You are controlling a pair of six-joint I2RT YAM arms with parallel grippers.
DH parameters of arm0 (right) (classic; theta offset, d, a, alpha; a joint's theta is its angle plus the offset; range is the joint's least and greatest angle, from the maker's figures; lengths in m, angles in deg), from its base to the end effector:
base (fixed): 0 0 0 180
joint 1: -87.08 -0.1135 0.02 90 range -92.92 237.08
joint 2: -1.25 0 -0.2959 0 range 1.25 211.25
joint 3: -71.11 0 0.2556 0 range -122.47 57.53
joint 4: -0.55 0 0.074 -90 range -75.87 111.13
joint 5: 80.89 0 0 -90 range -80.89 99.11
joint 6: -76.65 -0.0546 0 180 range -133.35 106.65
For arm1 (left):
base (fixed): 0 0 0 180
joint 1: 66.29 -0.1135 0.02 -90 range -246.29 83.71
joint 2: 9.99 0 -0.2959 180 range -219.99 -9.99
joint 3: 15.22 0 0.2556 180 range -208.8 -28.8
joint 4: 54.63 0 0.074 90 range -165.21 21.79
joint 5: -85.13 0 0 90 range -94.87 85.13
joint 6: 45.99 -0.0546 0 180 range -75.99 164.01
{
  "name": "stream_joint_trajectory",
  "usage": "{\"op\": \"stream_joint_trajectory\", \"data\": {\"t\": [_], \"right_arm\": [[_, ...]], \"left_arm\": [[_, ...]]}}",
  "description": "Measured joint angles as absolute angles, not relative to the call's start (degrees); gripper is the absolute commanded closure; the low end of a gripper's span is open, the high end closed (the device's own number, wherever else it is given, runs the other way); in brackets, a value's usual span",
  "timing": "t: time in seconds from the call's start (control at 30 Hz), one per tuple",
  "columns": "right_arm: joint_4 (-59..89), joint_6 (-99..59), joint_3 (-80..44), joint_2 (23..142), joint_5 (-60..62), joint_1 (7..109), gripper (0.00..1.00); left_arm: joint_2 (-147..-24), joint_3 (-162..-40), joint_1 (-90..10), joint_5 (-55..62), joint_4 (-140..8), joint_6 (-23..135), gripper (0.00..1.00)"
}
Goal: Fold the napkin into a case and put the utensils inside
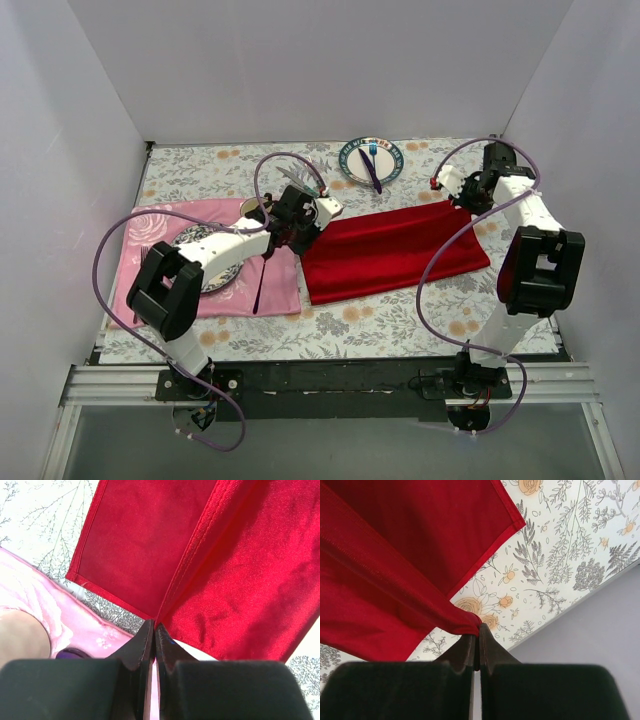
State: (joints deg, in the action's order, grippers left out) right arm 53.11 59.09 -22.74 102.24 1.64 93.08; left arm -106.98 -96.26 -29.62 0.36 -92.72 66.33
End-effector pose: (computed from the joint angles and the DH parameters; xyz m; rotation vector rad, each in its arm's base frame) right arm 0.3933 -0.0342 0.2616 -1.4818 2.1777 -0.3177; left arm 0.2995 -0.2292 0.2331 0.3617 2.5659 -0.5170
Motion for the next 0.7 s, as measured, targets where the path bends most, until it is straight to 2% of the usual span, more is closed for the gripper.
{"op": "stream_joint_trajectory", "data": {"t": [0.03,0.07,0.1,0.17,0.37,0.47,0.6,0.7], "right_arm": [[53.1,58.7,-22.8,102.3,1.8,93.1,0.59],[53.1,58.2,-22.9,102.5,1.9,93.1,0.52],[53.1,57.7,-23.2,102.7,2.3,93.1,0.48],[53.3,56.4,-24.8,103.8,3.4,93.2,0.46],[60.6,52.3,-34.5,107.3,1.5,96.6,0.46],[65.7,50.8,-38.1,107.3,-1.5,100.4,0.48],[72.2,50.3,-37.3,106.9,-4.9,105.4,0.55],[75.0,51.9,-32.0,105.4,-6.3,107.4,0.55]], "left_arm": [[-107.2,-96.3,-29.6,0.3,-92.5,66.3,0.90],[-107.3,-96.3,-29.7,0.4,-92.5,66.4,0.84],[-107.3,-96.3,-29.7,0.2,-92.7,66.5,0.74],[-107.3,-96.3,-29.8,0.1,-93.0,66.6,0.66],[-104.8,-95.4,-33.5,3.4,-95.2,68.5,0.53],[-97.6,-91.6,-35.3,5.3,-95.1,68.4,0.51],[-87.3,-87.3,-35.0,8.9,-95.6,68.0,0.49],[-83.4,-84.7,-33.8,12.1,-95.3,66.9,0.48]]}}
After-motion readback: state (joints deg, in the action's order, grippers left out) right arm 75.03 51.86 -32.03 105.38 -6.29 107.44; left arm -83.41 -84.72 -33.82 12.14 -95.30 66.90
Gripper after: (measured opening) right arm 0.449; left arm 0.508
